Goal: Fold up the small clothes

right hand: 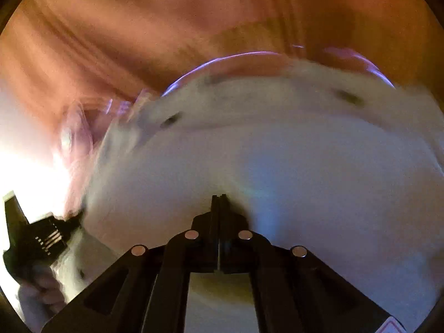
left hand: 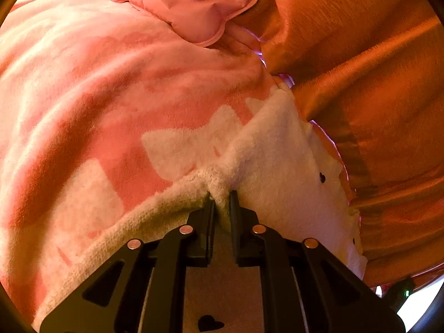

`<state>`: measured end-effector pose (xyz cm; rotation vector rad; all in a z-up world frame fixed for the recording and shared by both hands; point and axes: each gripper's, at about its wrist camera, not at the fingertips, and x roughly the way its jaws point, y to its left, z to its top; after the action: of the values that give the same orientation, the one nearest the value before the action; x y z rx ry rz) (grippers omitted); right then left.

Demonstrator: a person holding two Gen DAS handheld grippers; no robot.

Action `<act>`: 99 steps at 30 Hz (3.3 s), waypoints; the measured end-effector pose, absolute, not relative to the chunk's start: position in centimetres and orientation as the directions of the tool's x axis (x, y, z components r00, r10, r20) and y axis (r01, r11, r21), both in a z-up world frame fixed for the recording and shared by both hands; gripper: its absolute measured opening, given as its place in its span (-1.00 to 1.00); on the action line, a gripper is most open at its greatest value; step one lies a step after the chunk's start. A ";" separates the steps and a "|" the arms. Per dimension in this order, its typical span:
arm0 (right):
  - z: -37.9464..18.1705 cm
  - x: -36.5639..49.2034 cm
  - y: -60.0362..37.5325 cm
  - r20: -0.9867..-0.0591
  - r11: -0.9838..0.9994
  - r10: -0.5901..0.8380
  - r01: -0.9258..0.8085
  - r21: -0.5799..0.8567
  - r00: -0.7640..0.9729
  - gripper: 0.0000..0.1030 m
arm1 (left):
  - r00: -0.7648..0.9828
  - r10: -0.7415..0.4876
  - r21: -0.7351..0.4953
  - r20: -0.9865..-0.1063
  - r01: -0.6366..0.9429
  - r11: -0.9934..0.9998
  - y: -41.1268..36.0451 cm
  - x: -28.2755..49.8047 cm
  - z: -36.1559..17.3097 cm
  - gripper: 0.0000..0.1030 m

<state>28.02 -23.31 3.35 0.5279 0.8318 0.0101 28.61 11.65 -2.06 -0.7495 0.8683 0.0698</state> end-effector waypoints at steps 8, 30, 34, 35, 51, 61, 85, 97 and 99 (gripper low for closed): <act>2.0 21.5 -30.5 -0.737 0.844 0.094 0.339 0.416 0.669 -1.00 | 0.653 -0.196 -0.512 -0.732 -0.337 0.790 10.9 28.6 -1.6 -0.79; 1.6 -3.1 -24.2 -0.855 0.854 0.296 0.283 0.436 0.426 0.30 | 0.338 -0.383 -0.418 -0.860 -0.036 0.908 16.2 7.4 0.3 0.57; 2.0 -2.1 -23.8 -0.851 0.855 0.279 0.287 0.431 0.445 0.28 | 0.326 -0.348 -0.379 -0.879 -0.035 0.925 14.4 7.7 -0.5 0.52; 2.4 -2.1 -23.9 -0.846 0.854 0.275 0.288 0.433 0.457 0.21 | 0.329 -0.328 -0.358 -0.886 -0.032 0.933 14.0 7.7 -0.6 0.48; 1.1 -1.7 -24.4 -0.812 0.783 0.377 0.315 0.536 0.445 -0.23 | 0.332 -0.348 -0.374 -0.877 -0.016 0.927 14.6 7.9 -0.2 0.07; 4.2 -2.9 -25.2 -0.705 0.745 0.358 0.268 0.611 0.612 -0.79 | 0.374 -0.346 -0.396 -0.860 -0.066 0.916 15.8 7.8 0.6 -0.77; 6.0 -8.6 -26.6 -0.744 0.795 0.229 0.320 0.515 0.627 -0.29 | 0.384 -0.435 -0.449 -0.815 0.056 0.892 13.4 3.5 3.5 0.06; 4.2 -2.5 -24.9 -0.772 0.818 0.256 0.295 0.494 0.581 -0.01 | 0.359 -0.389 -0.436 -0.849 -0.058 0.898 15.2 6.6 0.2 -0.57; 4.5 -2.1 -24.5 -0.767 0.825 0.267 0.273 0.495 0.583 0.01 | 0.386 -0.399 -0.437 -0.832 -0.010 0.900 14.7 6.2 1.5 -0.55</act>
<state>-2.10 -24.53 4.49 0.6253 0.9656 -0.0035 6.16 14.74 1.52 -0.4043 1.1555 -0.2563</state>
